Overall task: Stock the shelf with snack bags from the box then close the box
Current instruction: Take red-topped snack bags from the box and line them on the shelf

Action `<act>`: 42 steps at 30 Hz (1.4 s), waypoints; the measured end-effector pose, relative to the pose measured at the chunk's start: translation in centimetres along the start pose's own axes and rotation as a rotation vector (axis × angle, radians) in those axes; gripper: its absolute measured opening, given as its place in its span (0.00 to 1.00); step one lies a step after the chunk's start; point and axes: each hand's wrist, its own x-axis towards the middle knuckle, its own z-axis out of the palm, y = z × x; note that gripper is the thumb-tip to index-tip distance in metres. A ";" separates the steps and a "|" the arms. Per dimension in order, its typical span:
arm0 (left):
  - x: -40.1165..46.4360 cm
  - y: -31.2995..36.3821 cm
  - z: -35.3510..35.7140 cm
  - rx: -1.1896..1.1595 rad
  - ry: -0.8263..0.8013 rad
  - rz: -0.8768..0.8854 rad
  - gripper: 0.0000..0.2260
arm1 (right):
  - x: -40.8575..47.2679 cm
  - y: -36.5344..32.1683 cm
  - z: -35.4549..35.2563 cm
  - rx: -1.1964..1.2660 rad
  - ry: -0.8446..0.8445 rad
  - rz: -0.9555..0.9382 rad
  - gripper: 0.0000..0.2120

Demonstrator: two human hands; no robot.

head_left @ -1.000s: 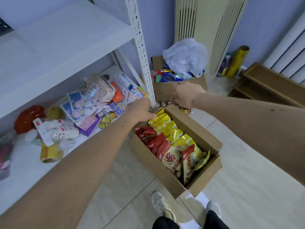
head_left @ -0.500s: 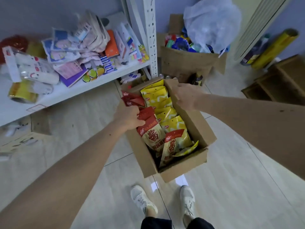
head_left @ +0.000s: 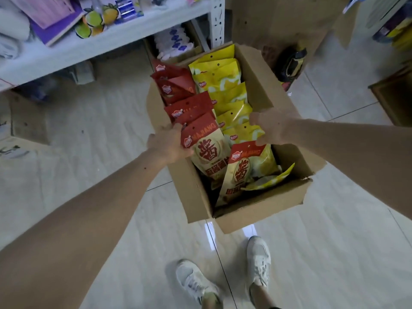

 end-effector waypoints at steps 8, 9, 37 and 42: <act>4.5 -1.0 4.5 0.086 0.139 -0.035 0.33 | 4.3 -0.1 5.4 -0.036 -0.122 0.021 0.40; 4.9 -0.9 4.8 0.108 0.154 -0.041 0.32 | 4.6 -0.1 5.8 -0.026 -0.122 0.019 0.39; 2.3 0.9 -6.2 -0.532 0.355 0.413 0.03 | 3.3 0.2 -0.5 0.212 0.055 -0.261 0.11; 0.1 1.4 -11.5 -0.584 0.321 0.505 0.03 | 1.8 0.1 -5.6 0.201 0.100 -0.244 0.12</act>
